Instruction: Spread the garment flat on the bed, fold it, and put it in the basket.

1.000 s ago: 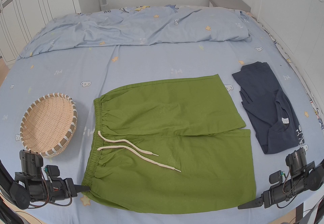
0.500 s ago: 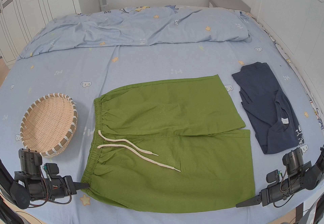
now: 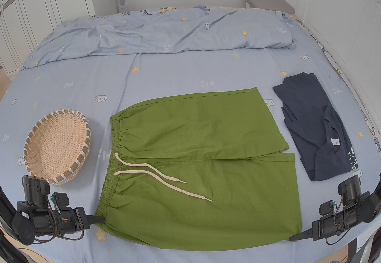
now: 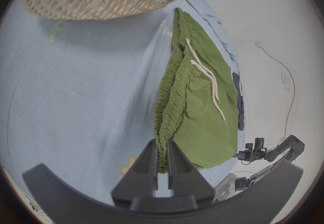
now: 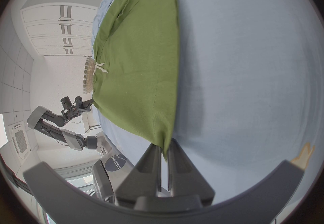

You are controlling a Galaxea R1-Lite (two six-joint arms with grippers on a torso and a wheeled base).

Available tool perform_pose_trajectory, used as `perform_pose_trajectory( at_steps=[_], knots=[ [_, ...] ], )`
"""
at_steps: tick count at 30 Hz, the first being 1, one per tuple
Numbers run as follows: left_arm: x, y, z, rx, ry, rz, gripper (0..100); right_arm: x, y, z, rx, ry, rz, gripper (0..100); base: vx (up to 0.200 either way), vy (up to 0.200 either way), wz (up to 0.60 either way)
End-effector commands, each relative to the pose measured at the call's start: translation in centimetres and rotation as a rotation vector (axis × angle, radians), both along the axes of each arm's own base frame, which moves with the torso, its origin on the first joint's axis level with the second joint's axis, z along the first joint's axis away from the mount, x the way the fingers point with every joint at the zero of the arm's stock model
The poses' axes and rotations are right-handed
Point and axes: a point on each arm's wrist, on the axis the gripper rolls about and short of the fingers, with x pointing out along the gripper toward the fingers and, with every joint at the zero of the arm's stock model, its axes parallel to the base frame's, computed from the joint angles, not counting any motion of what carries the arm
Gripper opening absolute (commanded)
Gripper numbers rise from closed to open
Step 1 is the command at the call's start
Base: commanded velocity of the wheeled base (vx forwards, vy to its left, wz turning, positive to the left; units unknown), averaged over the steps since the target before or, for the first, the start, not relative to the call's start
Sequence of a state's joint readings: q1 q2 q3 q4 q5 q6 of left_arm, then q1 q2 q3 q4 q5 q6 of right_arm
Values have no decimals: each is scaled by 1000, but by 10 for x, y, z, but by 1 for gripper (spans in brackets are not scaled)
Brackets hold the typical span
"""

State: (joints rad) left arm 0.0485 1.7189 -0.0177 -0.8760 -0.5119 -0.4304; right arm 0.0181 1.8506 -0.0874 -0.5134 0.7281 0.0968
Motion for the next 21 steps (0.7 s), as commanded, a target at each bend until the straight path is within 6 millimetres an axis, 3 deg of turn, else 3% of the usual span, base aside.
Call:
perform_pose_trajectory(
  at_steps=[1,7,10,18,19,20,21],
  knots=[
    [-13,1,1,-1,49,10,0,-21,0,6,-1,1,6,0,0,0,0],
    [-37,8,11,-27,92,43,0,-42,4,17,-5,19,47,0,0,0,0],
    [-42,7,14,-34,79,36,0,-42,4,21,-4,-2,47,0,0,0,0],
    [-31,6,26,-39,33,30,0,-19,2,53,4,-171,16,0,0,0,0],
    [-25,7,31,-41,36,32,0,-11,1,70,6,-227,3,0,0,0,0],
    [-25,7,31,-41,36,32,0,-11,1,70,6,-227,3,0,0,0,0],
    [-15,8,39,-44,42,37,0,3,0,96,7,-277,-5,0,0,0,0]
  ],
)
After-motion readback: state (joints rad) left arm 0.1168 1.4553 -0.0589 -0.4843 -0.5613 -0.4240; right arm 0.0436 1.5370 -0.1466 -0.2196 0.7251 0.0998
